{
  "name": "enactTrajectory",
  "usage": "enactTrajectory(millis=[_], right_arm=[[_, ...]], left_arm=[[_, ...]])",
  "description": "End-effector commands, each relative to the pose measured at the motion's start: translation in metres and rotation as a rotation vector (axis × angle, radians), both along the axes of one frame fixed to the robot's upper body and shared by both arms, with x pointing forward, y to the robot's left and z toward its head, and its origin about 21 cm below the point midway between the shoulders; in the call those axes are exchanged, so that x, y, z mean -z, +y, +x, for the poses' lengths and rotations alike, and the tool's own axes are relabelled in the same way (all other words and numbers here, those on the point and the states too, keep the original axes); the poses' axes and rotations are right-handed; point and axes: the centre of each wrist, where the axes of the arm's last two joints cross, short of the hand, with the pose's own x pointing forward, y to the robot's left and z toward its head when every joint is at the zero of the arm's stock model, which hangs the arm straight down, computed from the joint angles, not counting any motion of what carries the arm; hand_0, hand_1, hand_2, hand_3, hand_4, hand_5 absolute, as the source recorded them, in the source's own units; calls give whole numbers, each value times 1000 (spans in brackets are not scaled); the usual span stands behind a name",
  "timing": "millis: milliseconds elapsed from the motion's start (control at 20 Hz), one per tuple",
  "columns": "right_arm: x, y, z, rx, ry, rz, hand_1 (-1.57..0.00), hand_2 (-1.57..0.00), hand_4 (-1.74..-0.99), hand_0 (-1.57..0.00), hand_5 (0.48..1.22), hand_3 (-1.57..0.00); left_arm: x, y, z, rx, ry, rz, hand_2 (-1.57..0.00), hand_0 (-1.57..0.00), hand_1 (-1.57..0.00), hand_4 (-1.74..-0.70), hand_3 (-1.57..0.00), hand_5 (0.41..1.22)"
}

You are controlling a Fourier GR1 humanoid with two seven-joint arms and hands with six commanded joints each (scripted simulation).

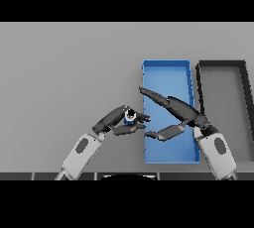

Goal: Pick up the blue pipe and place it into the blue bin.

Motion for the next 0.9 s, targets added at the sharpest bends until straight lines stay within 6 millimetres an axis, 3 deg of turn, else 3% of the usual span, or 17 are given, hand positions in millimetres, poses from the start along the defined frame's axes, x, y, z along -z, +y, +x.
enactTrajectory(millis=[0,150,350,500,650,700,750,800,850], right_arm=[[1,8,1,-31,30,-5,1,0,-1232,1,525,1],[0,21,10,-89,33,-36,1,1,-1214,1,520,1],[-1,54,19,-173,46,-75,1,1,-1192,1,514,1],[-5,63,29,-201,63,-101,1,-1,-1208,1,512,1],[-4,77,35,-238,70,-121,-108,-130,-1222,-24,517,-49],[-3,81,34,-260,74,-120,-241,-249,-1255,-166,519,-143],[-5,87,37,-261,80,-128,-437,-428,-1303,-398,520,-307],[-4,88,37,-270,74,-129,-652,-657,-1383,-630,523,-504],[-2,91,38,-270,74,-135,-836,-840,-1446,-818,527,-662]], left_arm=[[0,1,2,-4,3,0,-1571,-1571,-1571,-1475,-1571,1221],[1,0,2,2,6,5,-1571,-1571,-1571,-1475,-1571,1221],[4,4,4,26,20,-17,-1571,-1571,-1571,-1476,-1571,1221],[5,4,7,53,43,-22,-1571,-1571,-1571,-1459,-1571,1221],[3,3,7,60,27,-39,-1571,-1571,-1571,-1460,-1571,1221],[3,5,8,43,38,-25,-1571,-1571,-1571,-1515,-1571,1221],[3,4,9,35,53,-17,-1541,-1571,-1571,-1560,-1304,1221],[3,4,7,34,66,-14,-1528,-1571,-1571,-1596,-1139,1221],[4,2,7,30,65,-4,-1537,-1571,-1571,-1625,-1163,1221]])
